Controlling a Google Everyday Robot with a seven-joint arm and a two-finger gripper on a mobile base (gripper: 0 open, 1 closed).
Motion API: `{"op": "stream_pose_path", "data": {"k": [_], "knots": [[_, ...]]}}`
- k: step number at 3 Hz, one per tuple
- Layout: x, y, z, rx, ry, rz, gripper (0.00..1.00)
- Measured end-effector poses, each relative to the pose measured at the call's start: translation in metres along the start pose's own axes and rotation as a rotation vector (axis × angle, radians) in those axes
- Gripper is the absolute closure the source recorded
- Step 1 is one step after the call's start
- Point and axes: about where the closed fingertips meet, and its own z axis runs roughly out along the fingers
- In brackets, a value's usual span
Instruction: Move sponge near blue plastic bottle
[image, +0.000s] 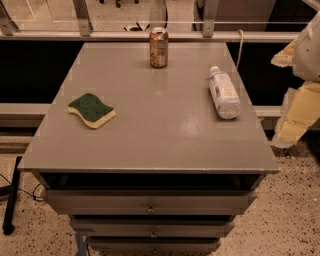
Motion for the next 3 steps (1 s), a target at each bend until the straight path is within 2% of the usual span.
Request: {"op": "stream_pose_path", "data": {"k": [1, 2, 3], "knots": [[0.000, 0.000, 0.000, 0.000, 0.000, 0.000, 0.00], [-0.008, -0.001, 0.008, -0.003, -0.031, 0.013, 0.00], [-0.039, -0.009, 0.037, -0.031, -0.136, 0.035, 0.00]]}}
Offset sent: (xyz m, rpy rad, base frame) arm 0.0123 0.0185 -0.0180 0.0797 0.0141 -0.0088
